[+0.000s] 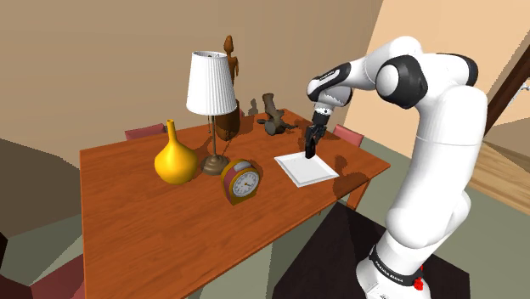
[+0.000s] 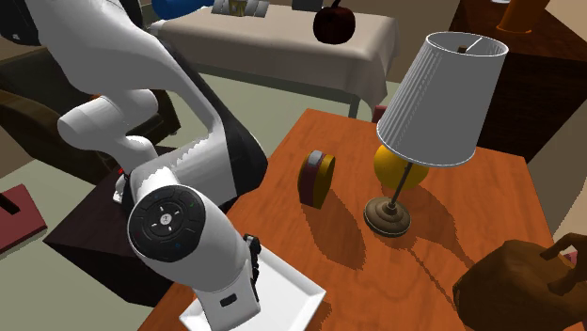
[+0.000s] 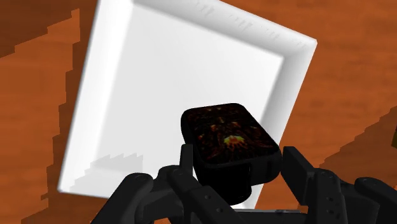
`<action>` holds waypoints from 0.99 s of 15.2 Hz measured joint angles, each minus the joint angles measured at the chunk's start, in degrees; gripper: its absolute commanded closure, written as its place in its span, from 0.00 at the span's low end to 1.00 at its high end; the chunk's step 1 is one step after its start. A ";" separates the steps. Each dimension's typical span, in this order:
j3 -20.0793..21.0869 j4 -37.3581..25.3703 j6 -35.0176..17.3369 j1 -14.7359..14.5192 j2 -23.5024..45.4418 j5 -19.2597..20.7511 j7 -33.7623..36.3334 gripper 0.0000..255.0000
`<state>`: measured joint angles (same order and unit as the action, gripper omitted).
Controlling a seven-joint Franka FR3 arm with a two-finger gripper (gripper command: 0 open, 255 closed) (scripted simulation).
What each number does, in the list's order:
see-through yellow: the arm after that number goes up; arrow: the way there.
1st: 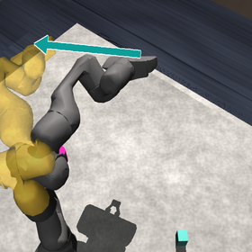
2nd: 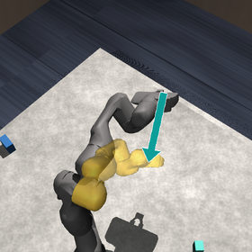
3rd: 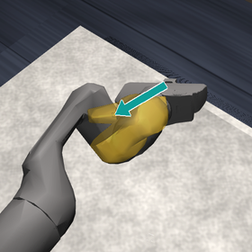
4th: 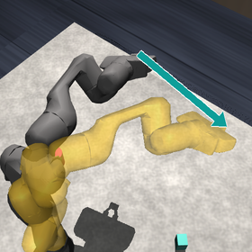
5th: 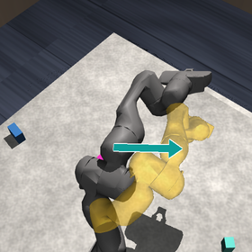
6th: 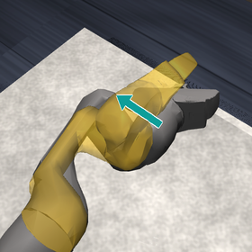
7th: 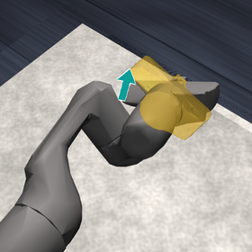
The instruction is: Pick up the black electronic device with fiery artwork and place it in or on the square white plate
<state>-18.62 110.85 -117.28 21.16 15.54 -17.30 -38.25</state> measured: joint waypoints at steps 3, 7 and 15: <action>0.19 0.82 -1.90 0.19 1.26 -0.73 -0.84 1.00; 0.53 1.70 -4.25 0.38 2.94 -1.71 -1.80 1.00; 1.18 2.68 -7.79 0.75 5.82 -3.37 -3.34 1.00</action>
<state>-17.44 113.54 -125.07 21.91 21.36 -20.67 -41.59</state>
